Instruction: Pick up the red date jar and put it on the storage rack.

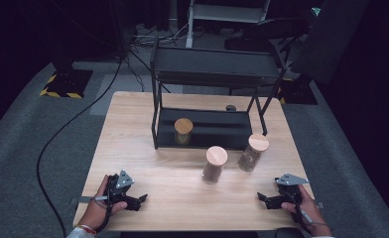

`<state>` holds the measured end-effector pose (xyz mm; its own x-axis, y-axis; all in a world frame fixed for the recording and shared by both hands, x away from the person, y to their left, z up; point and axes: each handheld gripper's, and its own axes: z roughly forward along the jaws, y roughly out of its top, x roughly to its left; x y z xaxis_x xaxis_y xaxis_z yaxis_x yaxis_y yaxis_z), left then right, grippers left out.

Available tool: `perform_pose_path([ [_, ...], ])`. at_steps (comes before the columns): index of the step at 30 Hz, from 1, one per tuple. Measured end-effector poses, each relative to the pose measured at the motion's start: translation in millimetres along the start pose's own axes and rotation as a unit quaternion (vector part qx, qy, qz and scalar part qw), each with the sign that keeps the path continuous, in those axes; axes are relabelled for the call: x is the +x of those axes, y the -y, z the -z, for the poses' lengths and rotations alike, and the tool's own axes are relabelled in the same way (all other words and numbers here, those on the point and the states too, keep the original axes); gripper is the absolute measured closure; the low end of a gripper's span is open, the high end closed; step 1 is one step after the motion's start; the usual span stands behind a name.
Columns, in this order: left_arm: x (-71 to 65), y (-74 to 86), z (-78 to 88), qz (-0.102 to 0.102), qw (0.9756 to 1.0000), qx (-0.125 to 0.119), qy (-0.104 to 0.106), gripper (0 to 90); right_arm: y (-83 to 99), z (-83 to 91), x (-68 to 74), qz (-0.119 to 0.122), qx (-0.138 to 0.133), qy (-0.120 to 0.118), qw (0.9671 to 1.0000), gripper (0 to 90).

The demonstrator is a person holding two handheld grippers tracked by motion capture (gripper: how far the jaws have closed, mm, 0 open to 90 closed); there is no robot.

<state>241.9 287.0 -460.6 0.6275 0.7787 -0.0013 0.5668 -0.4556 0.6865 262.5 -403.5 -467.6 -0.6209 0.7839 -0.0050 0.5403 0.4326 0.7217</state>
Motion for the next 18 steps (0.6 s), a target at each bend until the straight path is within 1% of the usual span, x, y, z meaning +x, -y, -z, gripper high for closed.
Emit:
perform_pose_path([
  [4, 0.0, 0.0, 0.0, 0.000, 1.0000, 0.000, 0.000, 0.0, -3.1, 1.0, 0.4, -0.002, 0.007, 0.001, 1.0000, 1.3],
  [7, 0.0, 0.0, 0.0, 0.000, 1.0000, 0.000, 0.000, 0.0, -4.7, 2.1, 2.4, 0.005, 0.008, 0.001, 1.0000, 2.1],
  [16, 0.0, 0.0, 0.0, 0.000, 1.0000, 0.000, 0.000, 0.0, -9.2, 11.8, 9.1, 0.009, -0.006, 0.008, 0.9999, 2.1],
  [18, 0.0, 0.1, 0.0, 0.000, 1.0000, 0.000, 0.000, 0.0, -10.5, 14.7, 10.3, 0.008, -0.011, 0.005, 0.9999, 2.0],
])
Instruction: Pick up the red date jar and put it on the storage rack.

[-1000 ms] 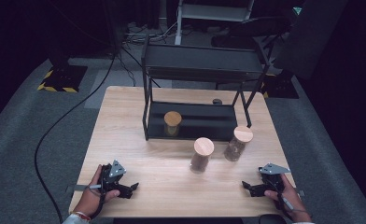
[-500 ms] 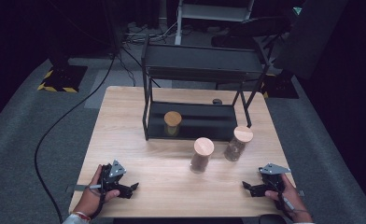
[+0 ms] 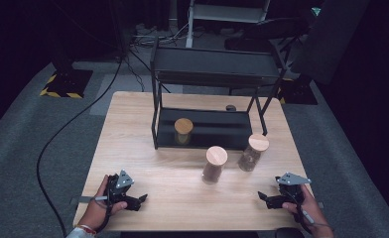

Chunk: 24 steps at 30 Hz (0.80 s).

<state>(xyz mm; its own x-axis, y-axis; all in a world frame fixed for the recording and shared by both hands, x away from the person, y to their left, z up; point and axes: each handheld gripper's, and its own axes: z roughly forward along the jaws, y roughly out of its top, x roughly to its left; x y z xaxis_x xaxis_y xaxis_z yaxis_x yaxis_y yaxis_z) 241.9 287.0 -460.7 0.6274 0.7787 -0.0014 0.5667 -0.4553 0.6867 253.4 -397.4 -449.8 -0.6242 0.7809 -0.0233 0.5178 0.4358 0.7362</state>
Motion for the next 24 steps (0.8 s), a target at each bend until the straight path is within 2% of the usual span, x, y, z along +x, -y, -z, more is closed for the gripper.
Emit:
perform_pose_path([
  [24, 0.0, 0.0, 0.0, 0.000, 1.0000, 0.000, 0.000, 0.0, -13.4, 16.5, 15.9, 0.020, -0.035, -0.017, 0.9991, 2.0],
])
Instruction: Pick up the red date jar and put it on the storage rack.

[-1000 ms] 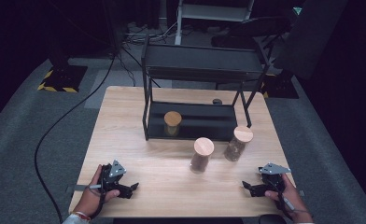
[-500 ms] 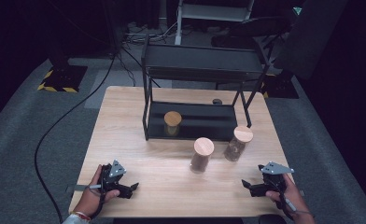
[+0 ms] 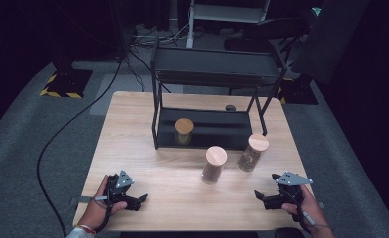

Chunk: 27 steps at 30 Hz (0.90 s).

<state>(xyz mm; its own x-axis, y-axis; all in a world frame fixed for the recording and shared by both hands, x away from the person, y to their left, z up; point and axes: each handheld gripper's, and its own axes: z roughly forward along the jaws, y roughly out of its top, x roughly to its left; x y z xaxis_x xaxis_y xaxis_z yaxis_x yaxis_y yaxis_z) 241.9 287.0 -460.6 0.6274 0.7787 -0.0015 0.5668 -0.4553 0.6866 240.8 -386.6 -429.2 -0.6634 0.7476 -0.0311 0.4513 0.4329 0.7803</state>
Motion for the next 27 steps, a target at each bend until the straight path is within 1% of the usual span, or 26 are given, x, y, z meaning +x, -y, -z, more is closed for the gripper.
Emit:
perform_pose_path([
  [4, 0.0, 0.0, 0.0, 0.000, 1.0000, 0.000, 0.000, 0.0, -2.2, 0.5, 2.0, 0.004, -0.007, -0.009, 0.9999, 2.1],
  [9, 0.0, 0.0, 0.0, 0.000, 1.0000, 0.000, 0.000, 0.0, -5.0, -1.0, 4.6, 0.009, -0.008, -0.015, 0.9998, 2.0],
  [13, 0.0, 0.0, 0.0, 0.000, 1.0000, 0.000, 0.000, 0.0, -7.0, -1.3, 6.7, 0.008, -0.012, -0.021, 0.9997, 2.1],
  [20, 0.0, 0.0, 0.0, 0.000, 1.0000, 0.000, 0.000, 0.0, -13.3, -3.9, 11.9, 0.013, -0.015, -0.030, 0.9994, 2.1],
  [27, 0.0, 0.0, 0.0, 0.000, 1.0000, 0.000, 0.000, 0.0, -20.1, -8.8, 16.8, 0.028, -0.015, -0.042, 0.9986, 2.2],
])
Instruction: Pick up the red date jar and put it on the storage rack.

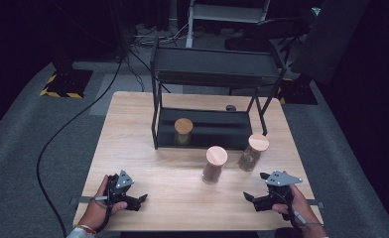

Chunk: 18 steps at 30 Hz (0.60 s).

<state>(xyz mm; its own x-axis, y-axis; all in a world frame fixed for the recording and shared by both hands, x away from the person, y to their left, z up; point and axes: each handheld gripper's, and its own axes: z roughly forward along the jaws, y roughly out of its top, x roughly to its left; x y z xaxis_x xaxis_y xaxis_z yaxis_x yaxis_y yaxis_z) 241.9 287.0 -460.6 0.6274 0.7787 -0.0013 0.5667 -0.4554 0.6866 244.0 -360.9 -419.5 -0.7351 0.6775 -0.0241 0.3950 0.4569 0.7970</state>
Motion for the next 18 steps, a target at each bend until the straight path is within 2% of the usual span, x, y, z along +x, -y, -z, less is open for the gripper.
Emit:
perform_pose_path([
  [18, -0.1, 0.0, 0.0, 0.000, 1.0000, 0.000, 0.000, 0.0, -22.2, -14.2, 7.0, 0.019, -0.004, -0.017, 0.9997, 2.2],
])
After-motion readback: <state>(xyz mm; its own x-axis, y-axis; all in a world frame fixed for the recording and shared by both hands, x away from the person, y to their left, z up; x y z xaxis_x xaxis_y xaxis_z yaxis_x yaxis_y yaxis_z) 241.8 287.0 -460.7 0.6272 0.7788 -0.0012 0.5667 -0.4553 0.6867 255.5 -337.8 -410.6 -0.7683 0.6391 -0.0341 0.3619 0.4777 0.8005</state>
